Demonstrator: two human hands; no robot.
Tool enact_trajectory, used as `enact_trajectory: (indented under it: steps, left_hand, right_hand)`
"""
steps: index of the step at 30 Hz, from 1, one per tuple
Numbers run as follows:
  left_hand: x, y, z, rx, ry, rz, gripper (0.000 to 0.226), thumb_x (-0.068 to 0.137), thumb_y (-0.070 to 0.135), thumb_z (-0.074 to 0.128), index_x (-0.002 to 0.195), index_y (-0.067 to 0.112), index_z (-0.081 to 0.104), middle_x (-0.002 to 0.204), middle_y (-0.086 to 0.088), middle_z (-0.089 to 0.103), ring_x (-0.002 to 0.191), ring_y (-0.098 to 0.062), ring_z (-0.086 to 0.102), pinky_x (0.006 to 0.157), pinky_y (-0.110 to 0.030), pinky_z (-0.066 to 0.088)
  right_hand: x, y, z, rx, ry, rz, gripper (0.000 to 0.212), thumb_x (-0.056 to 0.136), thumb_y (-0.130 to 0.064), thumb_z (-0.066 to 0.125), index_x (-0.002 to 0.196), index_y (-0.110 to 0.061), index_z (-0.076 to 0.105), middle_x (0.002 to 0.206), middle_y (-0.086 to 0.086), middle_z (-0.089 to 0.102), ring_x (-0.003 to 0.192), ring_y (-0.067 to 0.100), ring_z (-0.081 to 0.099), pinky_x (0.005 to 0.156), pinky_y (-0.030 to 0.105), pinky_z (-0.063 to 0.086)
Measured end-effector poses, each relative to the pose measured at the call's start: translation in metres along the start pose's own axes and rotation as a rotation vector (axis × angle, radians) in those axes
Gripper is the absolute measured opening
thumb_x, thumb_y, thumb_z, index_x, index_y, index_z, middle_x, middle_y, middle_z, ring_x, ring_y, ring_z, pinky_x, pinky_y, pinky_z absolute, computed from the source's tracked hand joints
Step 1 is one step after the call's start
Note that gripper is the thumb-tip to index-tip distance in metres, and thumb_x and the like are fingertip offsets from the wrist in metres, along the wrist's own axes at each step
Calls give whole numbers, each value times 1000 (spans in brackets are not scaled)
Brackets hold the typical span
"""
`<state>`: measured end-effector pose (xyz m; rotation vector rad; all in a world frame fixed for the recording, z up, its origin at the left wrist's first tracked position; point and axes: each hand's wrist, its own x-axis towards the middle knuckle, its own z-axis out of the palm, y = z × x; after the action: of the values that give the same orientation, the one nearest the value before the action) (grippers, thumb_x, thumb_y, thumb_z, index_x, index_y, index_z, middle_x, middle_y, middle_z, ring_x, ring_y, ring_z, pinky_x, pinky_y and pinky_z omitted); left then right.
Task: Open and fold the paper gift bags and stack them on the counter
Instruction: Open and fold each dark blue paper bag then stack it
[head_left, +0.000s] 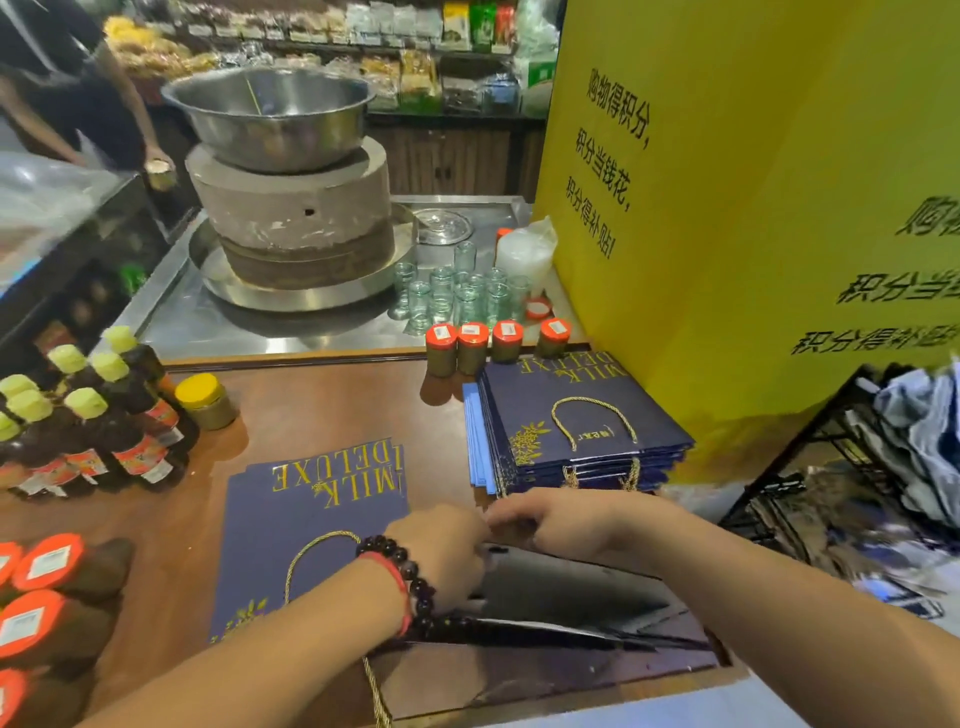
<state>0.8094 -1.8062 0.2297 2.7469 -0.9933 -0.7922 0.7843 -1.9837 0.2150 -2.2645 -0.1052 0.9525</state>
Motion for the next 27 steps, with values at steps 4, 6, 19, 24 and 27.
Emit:
enact_trajectory:
  steps: [4,6,19,24,27]
  left_hand:
    - [4,25,2,61,7,-41,27,94,35,47,111,19,62,112,-9,64,103,-31,63,76,-31,46]
    - [6,33,3,37,-18,-73,25,93,34,47,106,18,61,113,-11,64,104,-33,62,76,-31,45]
    - [21,36,7,-70,-80,-123,38,97,46,48,75,15,53,70,4,47,67,-16,48,62,-26,37]
    - [28,26,7,-111,-44,-10,31,90,52,54,113,32,60,86,11,60,75,-8,56,70,-27,50]
    - [31,25,6,-71,-11,93,27,87,54,58,105,34,58,102,14,60,92,-10,58,82,-33,52]
  right_hand:
    - [3,24,1,71,-64,-2,43,90,4,51,125,-20,62,124,4,64,107,16,59,99,29,46]
    - [-1,31,1,45,-71,-12,26,96,-1,51,120,-4,60,111,4,62,93,10,52,81,11,42]
    - [-33,89,-24,-136,53,-51,9,96,-21,57,90,-27,60,86,-16,55,77,-1,49,71,16,39]
    - [-54,118,-44,-286,178,97,16,94,-25,61,104,-14,68,91,-6,59,84,11,52,65,20,39]
    - [-63,140,-50,-313,264,191,13,94,-24,61,100,-16,69,88,-8,59,83,11,55,69,22,40]
